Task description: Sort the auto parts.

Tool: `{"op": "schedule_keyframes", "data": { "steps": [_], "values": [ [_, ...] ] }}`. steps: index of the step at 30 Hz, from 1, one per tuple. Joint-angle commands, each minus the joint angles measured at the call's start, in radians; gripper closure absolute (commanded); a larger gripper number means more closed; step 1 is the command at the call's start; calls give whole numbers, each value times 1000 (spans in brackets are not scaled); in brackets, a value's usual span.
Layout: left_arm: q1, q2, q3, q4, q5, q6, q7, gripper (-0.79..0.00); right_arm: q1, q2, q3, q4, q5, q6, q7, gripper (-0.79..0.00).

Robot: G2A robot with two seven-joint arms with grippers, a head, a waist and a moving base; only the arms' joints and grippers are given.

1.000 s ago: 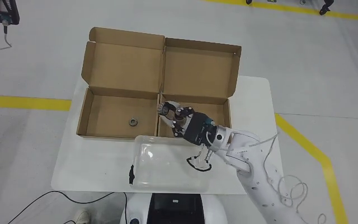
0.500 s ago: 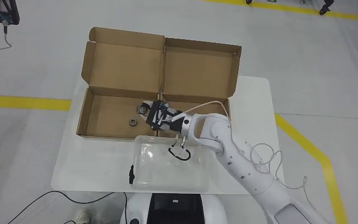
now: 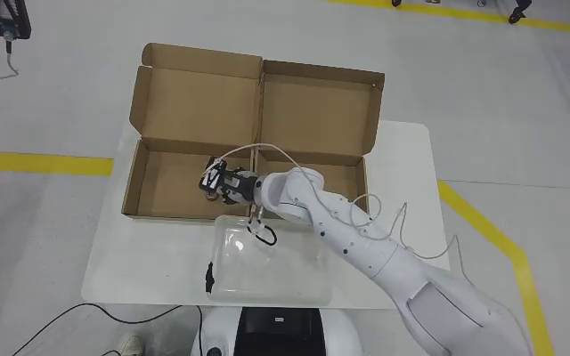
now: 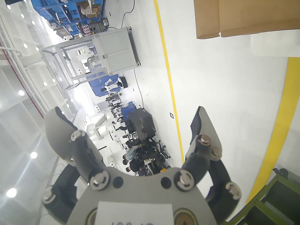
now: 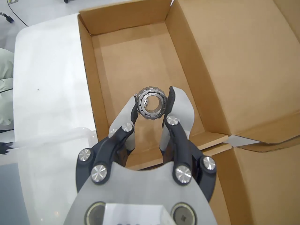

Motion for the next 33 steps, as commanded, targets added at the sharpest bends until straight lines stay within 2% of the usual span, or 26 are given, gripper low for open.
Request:
{"op": "schedule_keyframes", "data": {
  "steps": [1, 15, 27, 33],
  "values": [
    [0, 0, 0, 0, 0, 0, 0, -785, 8, -17, -5, 44, 28, 18, -7, 0],
    [0, 0, 0, 0, 0, 0, 0, -785, 65, -110, -65, 243, 34, 55, 10, 0],
    [0, 0, 0, 0, 0, 0, 0, -785, 93, -164, -73, 355, 30, 48, 2, -351],
    [0, 0, 0, 0, 0, 0, 0, -785, 105, -174, -58, 365, 17, 28, -33, -360]
  ]
}}
